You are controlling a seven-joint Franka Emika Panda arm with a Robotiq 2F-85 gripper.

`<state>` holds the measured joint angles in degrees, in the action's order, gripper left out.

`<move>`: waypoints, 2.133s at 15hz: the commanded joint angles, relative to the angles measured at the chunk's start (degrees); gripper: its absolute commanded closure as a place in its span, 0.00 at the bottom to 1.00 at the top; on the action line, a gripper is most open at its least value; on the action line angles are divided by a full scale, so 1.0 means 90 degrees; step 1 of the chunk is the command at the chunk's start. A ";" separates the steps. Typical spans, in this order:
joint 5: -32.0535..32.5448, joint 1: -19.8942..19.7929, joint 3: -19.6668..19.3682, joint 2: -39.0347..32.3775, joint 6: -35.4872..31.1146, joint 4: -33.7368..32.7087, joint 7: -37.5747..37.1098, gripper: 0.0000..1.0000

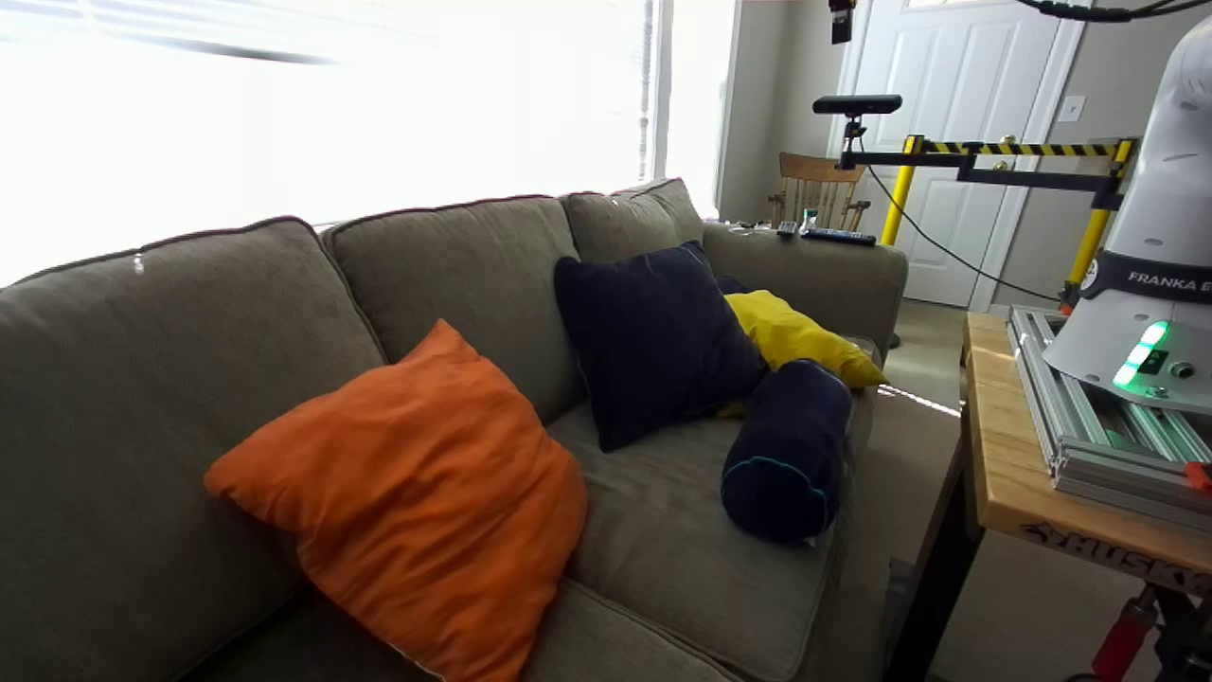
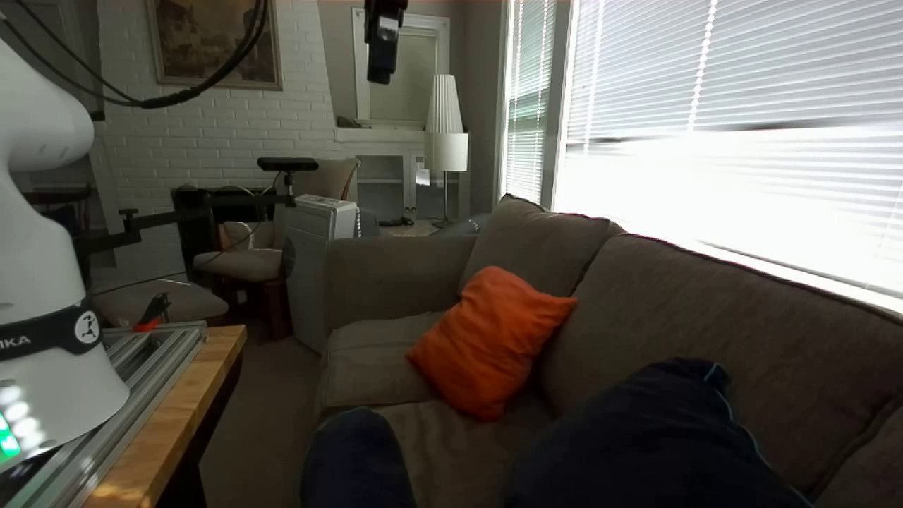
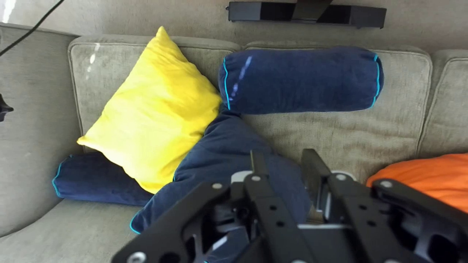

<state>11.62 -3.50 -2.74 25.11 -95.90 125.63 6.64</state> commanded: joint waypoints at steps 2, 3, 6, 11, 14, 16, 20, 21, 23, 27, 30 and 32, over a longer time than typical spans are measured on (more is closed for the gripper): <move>0.0013 0.0044 -0.0043 -0.0003 0.0013 -0.0011 -0.0014 0.67; 0.0013 0.0044 -0.0045 -0.0003 0.0013 -0.0011 -0.0014 0.67; 0.0012 0.0044 -0.0046 -0.0003 0.0013 -0.0011 -0.0014 0.67; 0.0012 0.0044 -0.0046 -0.0003 0.0013 -0.0011 -0.0014 0.67; 0.0043 0.0048 -0.0043 0.0018 -0.0020 0.0022 0.0007 0.40; 0.0047 0.0048 -0.0046 0.0037 -0.0065 0.0060 0.0002 0.27; 0.0069 0.0026 -0.0050 0.0059 -0.0098 0.0130 -0.0047 0.01; 0.0073 0.0021 -0.0045 0.0065 -0.0080 0.0127 -0.0062 0.00; 0.0013 0.0029 -0.0015 0.0118 0.0115 0.0051 -0.0122 0.00; 0.0011 0.0045 -0.0046 0.0011 0.0030 0.0007 -0.0032 0.00; -0.0014 -0.0086 -0.0209 -0.0446 0.0096 -0.0148 -0.0052 0.00; -0.0019 -0.0225 -0.0428 -0.0772 -0.0119 -0.0177 -0.0042 0.00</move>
<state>11.62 -4.04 -4.06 23.34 -95.91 125.82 6.36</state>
